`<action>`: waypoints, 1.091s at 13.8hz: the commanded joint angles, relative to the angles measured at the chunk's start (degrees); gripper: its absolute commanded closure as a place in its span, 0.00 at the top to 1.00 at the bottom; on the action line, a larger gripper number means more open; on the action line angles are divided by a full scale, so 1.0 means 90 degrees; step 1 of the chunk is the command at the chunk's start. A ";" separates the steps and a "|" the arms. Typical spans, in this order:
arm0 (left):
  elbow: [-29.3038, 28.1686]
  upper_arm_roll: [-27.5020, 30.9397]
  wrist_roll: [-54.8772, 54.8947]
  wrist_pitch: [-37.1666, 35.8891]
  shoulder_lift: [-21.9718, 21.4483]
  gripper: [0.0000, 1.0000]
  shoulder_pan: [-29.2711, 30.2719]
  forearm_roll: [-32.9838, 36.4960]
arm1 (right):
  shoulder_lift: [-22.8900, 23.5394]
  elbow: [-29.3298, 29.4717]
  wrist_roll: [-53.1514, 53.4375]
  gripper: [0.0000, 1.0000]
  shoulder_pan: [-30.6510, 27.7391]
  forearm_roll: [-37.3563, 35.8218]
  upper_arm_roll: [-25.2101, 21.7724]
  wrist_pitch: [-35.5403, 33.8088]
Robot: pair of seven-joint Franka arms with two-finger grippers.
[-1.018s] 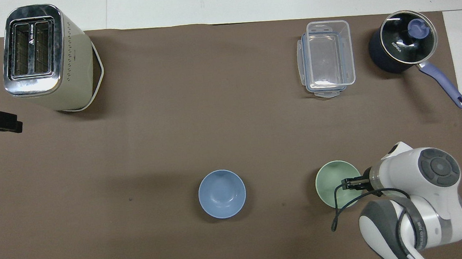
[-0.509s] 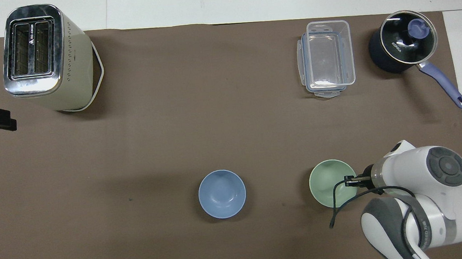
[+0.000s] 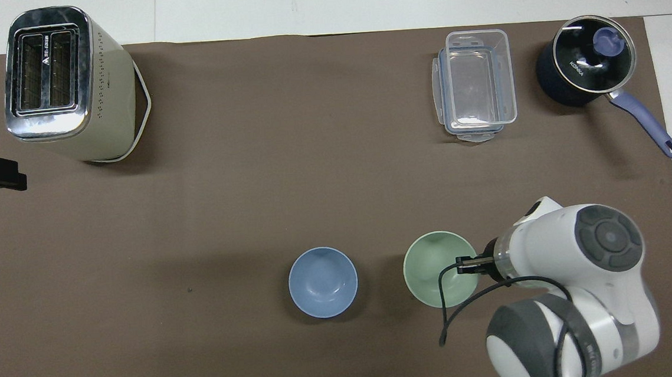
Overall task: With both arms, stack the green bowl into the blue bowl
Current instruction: 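Carry the green bowl with the right gripper over the blue bowl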
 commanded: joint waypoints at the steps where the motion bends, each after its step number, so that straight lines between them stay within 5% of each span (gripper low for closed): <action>1: 0.0169 -0.0018 -0.0079 -0.0159 0.0068 1.00 0.0041 0.0073 | 0.0185 0.0401 0.0764 0.00 0.0555 0.0305 0.0023 -0.0030; 7: 0.0169 -0.0018 -0.0079 -0.0159 0.0068 1.00 0.0031 0.0073 | 0.0966 0.0959 0.2016 0.00 0.1660 0.0766 0.0033 0.0516; 15: 0.0169 -0.0018 -0.0079 -0.0159 0.0068 1.00 0.0031 0.0073 | 0.1318 0.1086 0.2310 0.00 0.1748 0.0815 0.0258 0.0624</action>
